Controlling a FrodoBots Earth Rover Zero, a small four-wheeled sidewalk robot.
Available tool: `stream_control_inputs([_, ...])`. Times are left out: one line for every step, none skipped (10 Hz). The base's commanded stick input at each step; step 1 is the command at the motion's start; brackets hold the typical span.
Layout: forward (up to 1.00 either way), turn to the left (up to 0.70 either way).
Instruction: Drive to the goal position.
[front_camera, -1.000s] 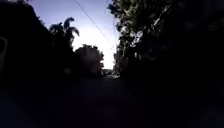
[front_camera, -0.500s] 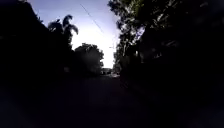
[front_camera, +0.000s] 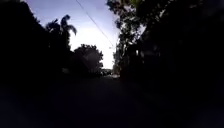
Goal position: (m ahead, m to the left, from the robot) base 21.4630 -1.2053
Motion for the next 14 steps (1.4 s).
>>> stream_control_inputs([0.7, 0.0])
stream_control_inputs([0.7, 0.0])
stream_control_inputs([0.7, 0.0])
stream_control_inputs([0.7, 0.0])
stream_control_inputs([0.7, 0.0])
stream_control_inputs([0.7, 0.0])
stream_control_inputs([0.7, 0.0])
stream_control_inputs([0.7, 0.0])
stream_control_inputs([0.7, 0.0])
stream_control_inputs([0.7, 0.0])
stream_control_inputs([0.7, 0.0])
stream_control_inputs([0.7, 0.0])
stream_control_inputs([0.7, 0.0])
stream_control_inputs([0.7, 0.0])
